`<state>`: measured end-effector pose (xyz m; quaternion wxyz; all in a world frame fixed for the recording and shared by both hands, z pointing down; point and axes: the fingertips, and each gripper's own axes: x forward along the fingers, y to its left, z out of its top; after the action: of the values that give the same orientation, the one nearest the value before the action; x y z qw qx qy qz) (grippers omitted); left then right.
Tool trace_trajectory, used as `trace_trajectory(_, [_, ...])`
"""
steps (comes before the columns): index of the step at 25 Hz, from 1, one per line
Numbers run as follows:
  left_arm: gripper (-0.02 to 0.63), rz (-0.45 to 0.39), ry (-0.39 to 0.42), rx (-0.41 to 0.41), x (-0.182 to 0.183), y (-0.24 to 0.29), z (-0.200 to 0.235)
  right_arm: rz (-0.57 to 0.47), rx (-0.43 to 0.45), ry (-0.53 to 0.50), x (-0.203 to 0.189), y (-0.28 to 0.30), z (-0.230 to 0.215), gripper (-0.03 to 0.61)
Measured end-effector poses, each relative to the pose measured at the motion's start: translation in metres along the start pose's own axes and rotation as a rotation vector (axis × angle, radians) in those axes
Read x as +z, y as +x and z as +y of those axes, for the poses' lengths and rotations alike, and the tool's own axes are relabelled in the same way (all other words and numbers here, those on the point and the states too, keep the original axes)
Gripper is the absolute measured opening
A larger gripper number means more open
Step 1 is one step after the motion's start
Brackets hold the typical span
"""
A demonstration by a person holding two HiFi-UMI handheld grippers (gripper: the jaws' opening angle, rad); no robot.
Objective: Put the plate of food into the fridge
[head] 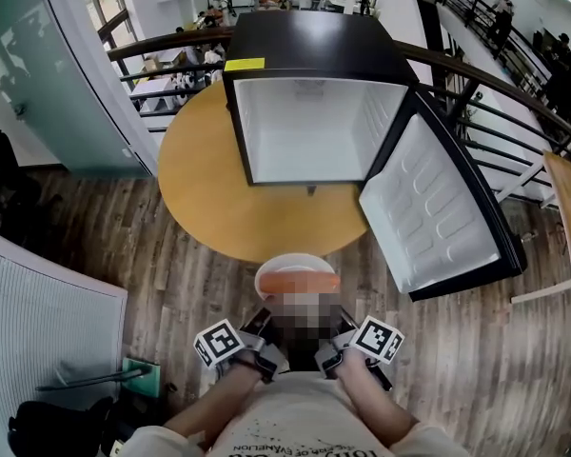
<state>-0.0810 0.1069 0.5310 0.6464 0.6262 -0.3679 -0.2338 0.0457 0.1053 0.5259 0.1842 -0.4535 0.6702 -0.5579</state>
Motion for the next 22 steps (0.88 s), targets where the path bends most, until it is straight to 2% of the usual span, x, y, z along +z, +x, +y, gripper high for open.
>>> trace_trajectory(4, [0.032, -0.012, 0.006, -0.052, 0.014, 0.028, -0.014, 0.009, 0.006, 0.007, 0.023, 0.02, 0.002, 0.041])
trace_trajectory(7, [0.032, -0.024, 0.002, -0.021, 0.022, 0.043, -0.018, 0.02, 0.011, 0.013, 0.04, 0.032, 0.005, 0.041])
trace_trajectory(11, [0.032, -0.039, 0.006, -0.04, 0.033, 0.067, -0.027, 0.04, 0.017, 0.012, 0.06, 0.051, 0.004, 0.041])
trace_trajectory(14, [0.032, -0.053, 0.01, -0.012, 0.041, 0.083, -0.028, 0.055, 0.024, 0.01, 0.076, 0.065, 0.004, 0.041])
trace_trajectory(17, [0.032, -0.063, 0.014, -0.038, 0.046, 0.1, -0.035, 0.069, 0.031, 0.007, 0.091, 0.075, 0.004, 0.041])
trace_trajectory(22, [0.032, -0.086, 0.007, 0.005, 0.05, 0.116, -0.032, 0.088, 0.04, 0.008, 0.109, 0.088, 0.0, 0.041])
